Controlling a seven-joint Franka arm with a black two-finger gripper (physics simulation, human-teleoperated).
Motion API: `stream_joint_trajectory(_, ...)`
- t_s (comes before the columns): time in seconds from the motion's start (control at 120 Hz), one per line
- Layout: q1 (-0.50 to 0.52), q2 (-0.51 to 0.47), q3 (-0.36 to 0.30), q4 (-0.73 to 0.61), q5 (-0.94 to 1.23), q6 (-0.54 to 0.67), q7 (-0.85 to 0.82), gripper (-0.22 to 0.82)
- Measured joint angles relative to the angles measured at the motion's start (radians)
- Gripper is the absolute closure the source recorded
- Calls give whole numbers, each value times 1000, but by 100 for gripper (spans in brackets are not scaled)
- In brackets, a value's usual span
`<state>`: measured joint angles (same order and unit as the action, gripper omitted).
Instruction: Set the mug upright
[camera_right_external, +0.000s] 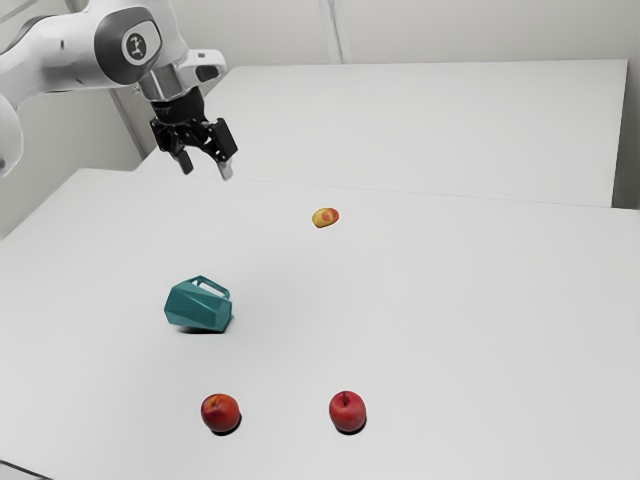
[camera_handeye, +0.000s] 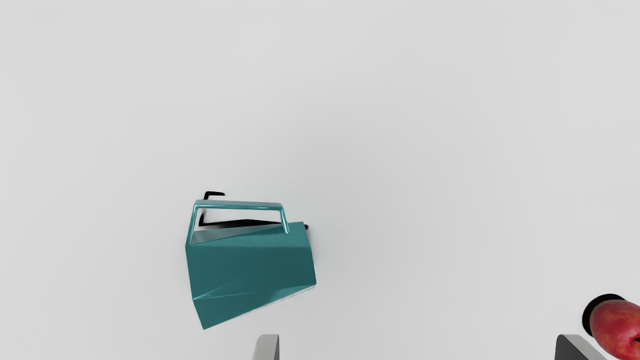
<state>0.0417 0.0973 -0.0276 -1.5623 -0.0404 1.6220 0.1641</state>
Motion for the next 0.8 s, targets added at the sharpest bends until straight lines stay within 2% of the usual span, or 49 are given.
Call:
stream_joint_trajectory(0.367,-3,4,4,-9,-3,4,-12,0)
stream_joint_trajectory(0.483,-36,1,121,-8,-68,-8,3,0)
stream_joint_trajectory(0.633,9,22,256,-11,-239,-35,74,0)
stream_joint_trajectory(0.8,39,43,384,-127,-427,-55,178,0)
